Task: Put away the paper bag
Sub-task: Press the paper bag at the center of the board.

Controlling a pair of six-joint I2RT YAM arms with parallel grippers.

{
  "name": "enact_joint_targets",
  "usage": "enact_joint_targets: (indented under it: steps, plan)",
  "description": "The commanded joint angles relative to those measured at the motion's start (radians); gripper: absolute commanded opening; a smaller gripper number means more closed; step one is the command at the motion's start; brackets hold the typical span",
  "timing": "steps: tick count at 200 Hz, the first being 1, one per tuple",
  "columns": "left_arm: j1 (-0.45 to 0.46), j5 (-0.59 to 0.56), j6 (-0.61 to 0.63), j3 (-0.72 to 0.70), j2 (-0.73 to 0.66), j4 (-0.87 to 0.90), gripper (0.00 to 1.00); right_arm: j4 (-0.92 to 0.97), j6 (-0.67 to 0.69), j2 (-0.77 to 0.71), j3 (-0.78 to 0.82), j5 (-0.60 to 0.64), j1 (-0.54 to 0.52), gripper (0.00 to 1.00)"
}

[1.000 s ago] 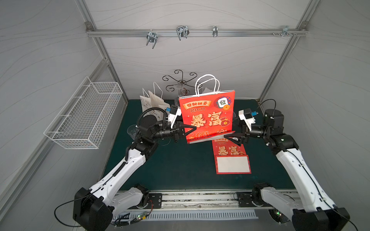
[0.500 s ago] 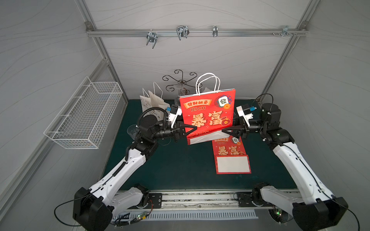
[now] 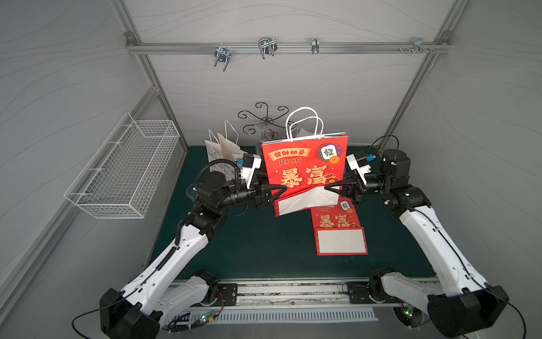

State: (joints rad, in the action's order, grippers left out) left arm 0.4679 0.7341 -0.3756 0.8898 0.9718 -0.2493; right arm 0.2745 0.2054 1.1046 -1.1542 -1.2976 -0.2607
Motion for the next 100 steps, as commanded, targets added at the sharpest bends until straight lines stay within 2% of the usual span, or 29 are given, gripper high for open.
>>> enact_joint_targets:
  steps: [1, 17, 30, 69, 87, 100]
  plan:
    - [0.0, -0.203, 0.13, 0.017, -0.083, 0.039, 0.84, 0.048, 0.048, -0.01, -0.03, 0.03, -0.001, 0.0]
    - [-0.011, -0.284, 0.178, 0.009, -0.137, 0.091, 0.87, 0.051, 0.065, -0.023, -0.027, 0.094, 0.004, 0.0]
    - [-0.02, -0.289, 0.206, 0.004, -0.172, 0.134, 0.89, 0.049, 0.073, -0.027, -0.031, 0.128, 0.005, 0.0]
    - [-0.023, -0.071, 0.225, -0.055, -0.2, 0.225, 0.91, 0.051, 0.078, -0.014, -0.067, 0.123, 0.003, 0.0]
    - [-0.023, -0.004, 0.168, -0.097, -0.167, 0.158, 0.92, 0.049, 0.067, -0.004, -0.078, 0.07, -0.004, 0.0]
    - [-0.023, 0.029, 0.122, -0.112, -0.139, 0.09, 0.99, 0.042, 0.042, 0.003, -0.082, 0.03, -0.011, 0.0]
